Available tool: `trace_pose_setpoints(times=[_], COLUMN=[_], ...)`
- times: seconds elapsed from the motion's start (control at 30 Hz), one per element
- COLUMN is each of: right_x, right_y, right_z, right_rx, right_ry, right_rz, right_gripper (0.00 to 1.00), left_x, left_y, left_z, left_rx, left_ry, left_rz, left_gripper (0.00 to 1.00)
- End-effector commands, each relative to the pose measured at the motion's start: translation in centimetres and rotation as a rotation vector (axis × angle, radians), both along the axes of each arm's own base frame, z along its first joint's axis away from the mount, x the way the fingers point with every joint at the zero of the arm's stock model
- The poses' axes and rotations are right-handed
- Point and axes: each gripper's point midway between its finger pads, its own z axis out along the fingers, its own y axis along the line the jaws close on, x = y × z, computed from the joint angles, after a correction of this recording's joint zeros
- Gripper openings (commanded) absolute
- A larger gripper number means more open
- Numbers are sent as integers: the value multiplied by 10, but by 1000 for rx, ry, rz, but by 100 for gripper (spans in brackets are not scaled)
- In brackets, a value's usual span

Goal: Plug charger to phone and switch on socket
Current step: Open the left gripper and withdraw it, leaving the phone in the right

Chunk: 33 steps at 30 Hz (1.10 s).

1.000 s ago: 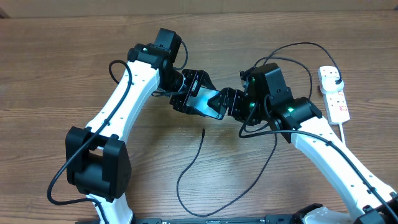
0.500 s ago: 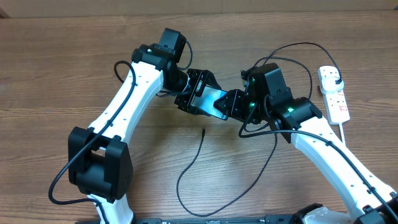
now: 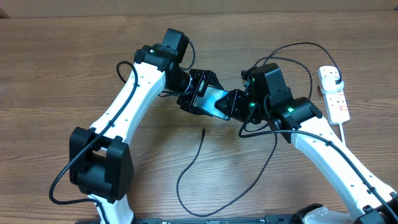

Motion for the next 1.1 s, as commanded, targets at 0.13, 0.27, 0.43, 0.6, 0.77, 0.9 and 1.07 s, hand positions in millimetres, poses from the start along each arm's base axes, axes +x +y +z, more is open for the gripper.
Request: trace_pose_setpoints(times=[0.13,0.27,0.43,0.6,0.77,0.9,1.07], right_x=[7,7,6,6,6,6,6], right_y=[0,0,0,0,0,0,-1], right_z=[8,8,7,7,7,7,7], right_rx=[-12,-12,-13,-13,-13,-13,-15], right_ry=[-34,-33,-30,-30,-30,-30,-27], right_rz=[-11,-11,-11,-11,-11,-11,-11], right_gripper=[31,27,24,18,12,9,8], left_x=[-8,-7,-7,-7,-7,-5,-5], left_y=[-16,-16,-16,-16,-16,-14,-14], left_z=[21,21,21,21,20,18,18], left_rx=[-58,-58,-58,-58,-53,-36,-34], left_ry=[-40,-45,-45,-45,-48,-54,-55], left_rz=[-33,-33,-34,-34,-32,-27,-26], left_gripper=[4,4,4,4,4,4,4])
